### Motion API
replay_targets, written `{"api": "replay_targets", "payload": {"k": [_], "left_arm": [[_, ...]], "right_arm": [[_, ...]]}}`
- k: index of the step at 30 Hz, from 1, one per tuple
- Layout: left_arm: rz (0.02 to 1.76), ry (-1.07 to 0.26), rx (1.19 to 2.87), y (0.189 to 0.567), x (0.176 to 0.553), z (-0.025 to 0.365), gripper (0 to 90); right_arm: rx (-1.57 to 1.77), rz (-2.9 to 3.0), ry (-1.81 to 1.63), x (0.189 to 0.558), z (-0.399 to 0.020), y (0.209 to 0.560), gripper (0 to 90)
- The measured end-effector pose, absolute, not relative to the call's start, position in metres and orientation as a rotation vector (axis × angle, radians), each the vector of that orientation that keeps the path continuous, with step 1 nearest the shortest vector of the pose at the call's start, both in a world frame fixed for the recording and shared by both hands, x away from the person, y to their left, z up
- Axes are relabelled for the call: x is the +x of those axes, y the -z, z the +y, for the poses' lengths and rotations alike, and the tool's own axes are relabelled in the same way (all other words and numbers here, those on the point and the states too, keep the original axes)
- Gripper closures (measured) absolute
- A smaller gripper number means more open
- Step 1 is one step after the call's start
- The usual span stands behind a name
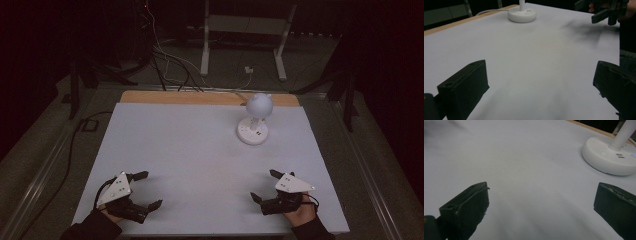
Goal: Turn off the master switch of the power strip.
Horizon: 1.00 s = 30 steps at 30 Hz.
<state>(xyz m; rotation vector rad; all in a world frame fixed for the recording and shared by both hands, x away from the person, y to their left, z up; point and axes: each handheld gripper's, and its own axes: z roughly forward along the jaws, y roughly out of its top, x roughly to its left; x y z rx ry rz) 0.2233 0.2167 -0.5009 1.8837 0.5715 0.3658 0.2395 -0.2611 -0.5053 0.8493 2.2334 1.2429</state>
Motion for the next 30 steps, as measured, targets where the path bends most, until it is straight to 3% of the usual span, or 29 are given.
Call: {"api": "replay_targets", "payload": {"k": [30], "left_arm": [[0.56,-0.34,1.878,0.5001,0.2233,0.2156,0.4]], "right_arm": [[0.885,2.364,-1.277,0.2371,-0.2528,0.5013,0.0]]}}
